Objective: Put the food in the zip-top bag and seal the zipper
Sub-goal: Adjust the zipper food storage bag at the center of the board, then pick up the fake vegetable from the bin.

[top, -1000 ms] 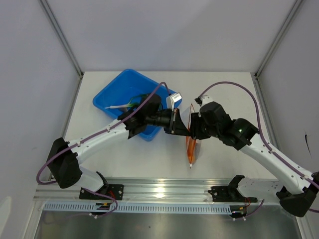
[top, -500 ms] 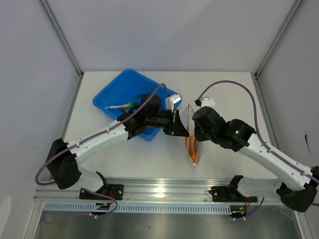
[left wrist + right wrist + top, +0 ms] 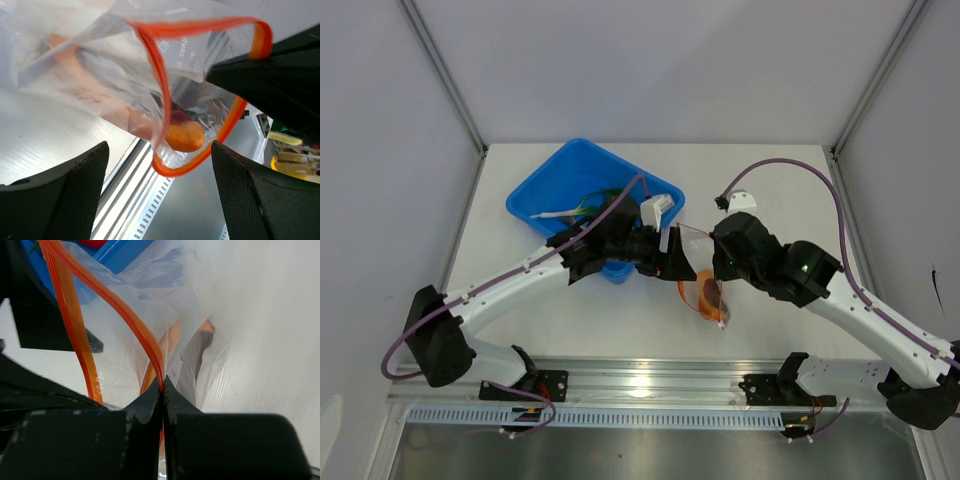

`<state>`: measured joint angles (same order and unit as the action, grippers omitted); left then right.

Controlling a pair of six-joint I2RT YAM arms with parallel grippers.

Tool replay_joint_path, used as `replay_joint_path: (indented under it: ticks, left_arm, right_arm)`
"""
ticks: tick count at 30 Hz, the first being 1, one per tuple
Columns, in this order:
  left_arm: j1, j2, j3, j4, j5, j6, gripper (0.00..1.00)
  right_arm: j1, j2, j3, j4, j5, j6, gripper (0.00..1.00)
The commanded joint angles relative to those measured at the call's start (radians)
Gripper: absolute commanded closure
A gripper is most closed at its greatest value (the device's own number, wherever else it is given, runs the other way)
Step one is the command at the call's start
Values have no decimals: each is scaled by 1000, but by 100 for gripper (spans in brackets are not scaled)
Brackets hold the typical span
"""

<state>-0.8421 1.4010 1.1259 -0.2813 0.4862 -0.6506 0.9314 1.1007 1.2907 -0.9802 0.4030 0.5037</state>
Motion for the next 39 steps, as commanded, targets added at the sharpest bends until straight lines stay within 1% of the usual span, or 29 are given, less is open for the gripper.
replay_joint_path:
  ticks: [1,3,4,6,7,8,9,11,12,14,15,17,19,20,21,22,23,24,25,26,28,29,31,32,34,35,36,38,39]
  left_arm:
    - [3,-120,22,-48,-99,60,15]
    - [12,-197,5,-68,-141,62,15]
    - [17,-224,-1,-78,-197,60,15]
    - [34,-310,-27,-104,-253,59,16]
    - [46,-335,-34,-114,-273,51,17]
    - [60,-356,-41,-133,-302,49,21]
    - [98,-384,-57,-140,-302,46,23]
    - [150,-381,-57,-176,-285,43,26]
    - [205,-363,-52,-206,-272,43,27]
    - [262,-332,-43,-245,-261,43,29]
    - [312,-311,-10,-286,-258,46,30]
    - [357,-246,33,-315,-293,49,32]
    - [420,-171,54,-311,-287,48,32]
    - [442,-137,107,-315,-269,43,32]
    - [481,-99,129,-323,-238,26,32]
    - [494,-58,152,-350,-227,19,32]
    - [506,29,246,-375,-218,14,32]
    - [518,71,280,-422,-228,0,30]
    - [520,110,305,-427,-248,-1,27]
    - [521,180,378,-433,-276,-3,21]
    - [528,252,434,-473,-329,-20,15]
    - [537,323,516,-492,-351,-30,14]
    - [546,395,576,-531,-385,-56,14]
    - [552,473,694,-594,-406,-66,14]
    - [552,550,776,-657,-463,-75,14]
    - [554,584,881,-705,-475,-80,14]
    - [555,643,908,-728,-482,-99,14]
    - [558,687,981,-766,-539,-129,14]
    - [560,707,983,-779,-554,-168,15]
  right_arm:
    - [-11,-5,6,49,22,-24,100]
    - [-23,-7,-1,52,22,-27,100]
    - [-26,-7,-2,52,23,-27,100]
    - [-32,-9,-1,43,40,-24,100]
    - [-32,-10,-1,40,46,-21,100]
    - [-34,-13,-1,37,48,-19,100]
    - [-36,-22,-4,37,49,-21,100]
    - [-39,-32,-7,34,51,-19,100]
    - [-43,-39,-4,25,57,-17,100]
    - [-45,-47,1,12,68,-14,100]
    - [-45,-50,4,6,68,-14,100]
    - [-46,-62,7,8,62,-16,100]
    - [-52,-64,9,15,53,-21,100]
    - [-52,-61,10,17,42,-24,100]
    - [-52,-61,10,27,34,-27,100]
    - [-51,-59,10,34,25,-28,100]
    - [-51,-59,6,41,14,-31,100]
    - [-51,-59,4,55,10,-31,100]
    - [-51,-58,1,61,2,-31,100]
    - [-49,-53,-4,69,-7,-33,100]
    - [-48,-48,-8,83,-16,-34,100]
    - [-46,-45,-13,92,-23,-34,100]
    - [-43,-45,-16,98,-35,-33,100]
    - [-43,-47,-18,101,-38,-33,100]
    - [-42,-47,-24,104,-41,-34,100]
    - [-43,-48,-27,106,-44,-34,100]
    - [-45,-51,-31,106,-44,-39,100]
    - [-49,-50,-31,103,-44,-44,100]
    - [-52,-51,-31,104,-44,-45,100]
